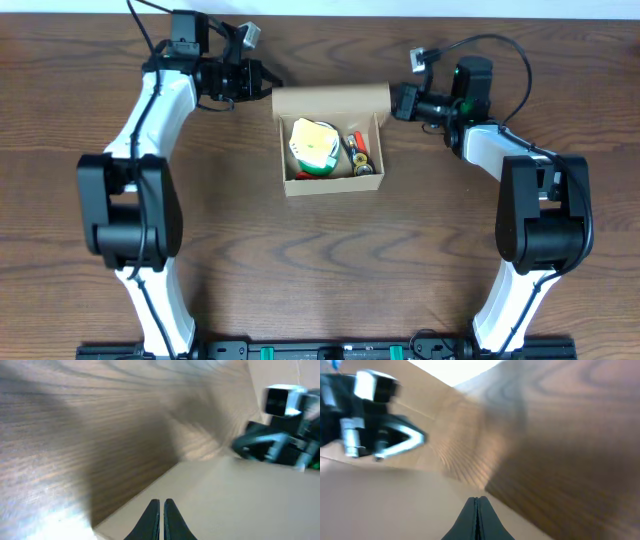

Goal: Pack container

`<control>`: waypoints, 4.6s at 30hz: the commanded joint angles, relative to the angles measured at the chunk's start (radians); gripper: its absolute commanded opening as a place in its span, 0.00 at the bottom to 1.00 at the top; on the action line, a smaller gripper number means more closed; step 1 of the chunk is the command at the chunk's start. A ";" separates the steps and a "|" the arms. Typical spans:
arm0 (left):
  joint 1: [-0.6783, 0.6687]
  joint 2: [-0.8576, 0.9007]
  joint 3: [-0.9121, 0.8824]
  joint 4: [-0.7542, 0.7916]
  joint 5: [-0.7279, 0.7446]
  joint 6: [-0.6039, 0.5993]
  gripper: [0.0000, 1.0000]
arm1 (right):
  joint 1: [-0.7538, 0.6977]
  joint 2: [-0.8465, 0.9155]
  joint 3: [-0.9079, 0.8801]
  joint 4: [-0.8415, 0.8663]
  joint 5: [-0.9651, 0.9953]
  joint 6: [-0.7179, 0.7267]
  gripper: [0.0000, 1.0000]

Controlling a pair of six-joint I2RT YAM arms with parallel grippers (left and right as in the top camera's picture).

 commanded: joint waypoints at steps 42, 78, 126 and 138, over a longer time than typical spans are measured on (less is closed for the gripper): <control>-0.137 -0.194 -0.262 -0.326 -0.247 0.343 0.05 | 0.164 -0.386 -0.116 -0.844 0.506 -0.512 0.01; -0.137 -1.220 -0.861 -0.318 -0.345 0.037 0.95 | 0.164 -1.335 -0.677 -0.904 0.754 0.065 0.99; 0.103 -2.074 -1.541 0.103 -0.608 -0.056 0.95 | 0.164 -1.266 -0.698 -0.957 0.753 0.094 0.99; 0.113 -2.074 -1.574 0.162 -0.680 -0.046 0.95 | 0.164 -1.266 -0.698 -0.957 0.754 0.094 0.99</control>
